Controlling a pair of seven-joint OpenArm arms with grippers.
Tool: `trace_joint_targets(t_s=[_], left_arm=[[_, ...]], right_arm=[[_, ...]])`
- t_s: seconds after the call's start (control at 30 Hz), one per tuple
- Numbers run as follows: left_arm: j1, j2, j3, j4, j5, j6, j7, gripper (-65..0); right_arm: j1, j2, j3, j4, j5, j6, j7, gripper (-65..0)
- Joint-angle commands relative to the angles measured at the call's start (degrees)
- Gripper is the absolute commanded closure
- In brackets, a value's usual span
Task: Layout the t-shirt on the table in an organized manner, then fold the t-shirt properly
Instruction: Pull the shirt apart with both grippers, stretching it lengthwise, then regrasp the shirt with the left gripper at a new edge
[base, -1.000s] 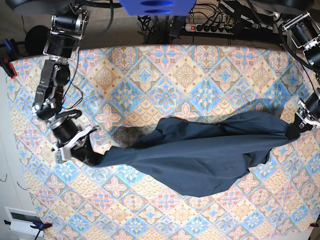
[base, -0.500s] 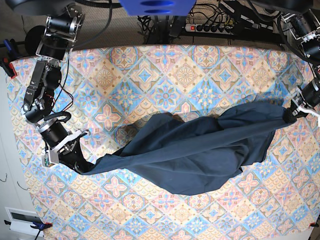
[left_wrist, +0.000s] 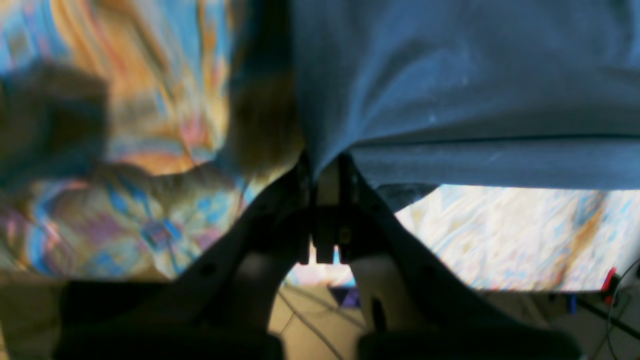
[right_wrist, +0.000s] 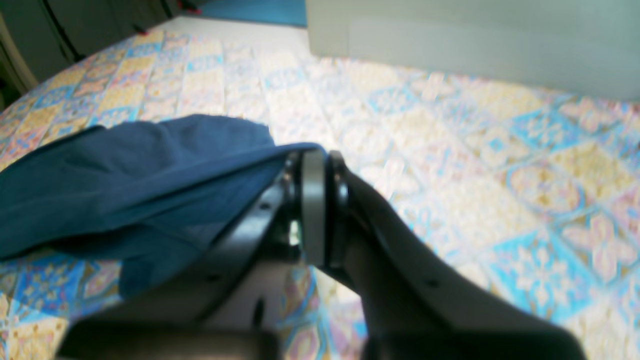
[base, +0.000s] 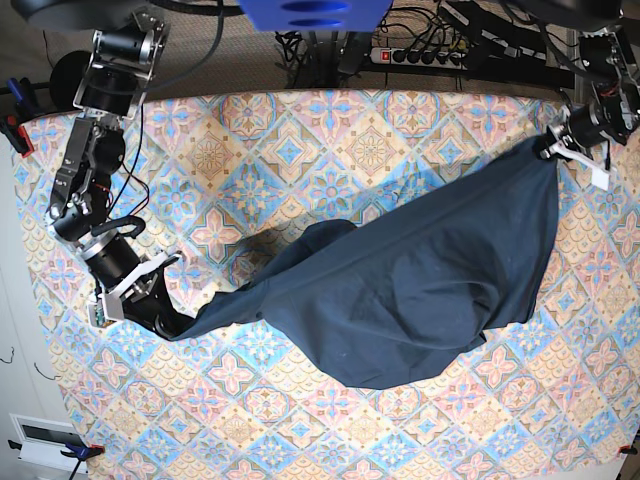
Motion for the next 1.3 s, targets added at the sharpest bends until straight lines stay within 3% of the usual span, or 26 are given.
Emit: trace_joint_targets(t_s=[0.0,0.23,0.47,0.57,0.73,0.87,0.97,1.27], left_arm=[[-0.02,-1.88,-0.88,0.21,1.52,0.11,-0.99,0.0],[0.6,-1.53,-1.05,-4.63,2.05,0.19,-0.99,0.0],[2.27,-1.62,-1.05,-4.45,1.61,0.11,-0.99,-3.6],[1.48,-1.62,-1.05,-4.45,0.2,0.11,-0.99,-16.1],[1.12,-1.44,-3.87,-4.45,-8.33,0.11,-0.99,-42.3],[3.85,-1.53,-5.1,-4.36,-16.24,0.11,-0.73,-39.4],[4.73,-1.62,-4.39,-4.27,-18.0,0.11,1.29,-35.8],[7.54,-1.27,-3.16,10.14,-12.99,0.11,3.84,-28.9]], right_arm=[[1.1,0.99,0.52,1.12,0.92,-0.95,2.19,-0.7],[1.1,1.08,1.05,1.12,0.74,-0.95,2.19,-0.7],[1.1,1.7,1.05,3.06,-5.32,-1.13,2.19,-0.7],[1.1,1.7,1.05,4.02,-5.59,-1.13,2.19,-0.7],[1.28,1.7,1.05,3.67,-5.59,-1.13,2.19,-0.7],[1.45,1.7,1.05,2.88,-5.67,-1.22,2.36,-0.7],[1.54,1.7,1.14,0.42,-5.67,-1.22,2.63,-0.7],[3.04,1.7,4.04,-3.1,-7.96,-1.3,2.19,-0.7]])
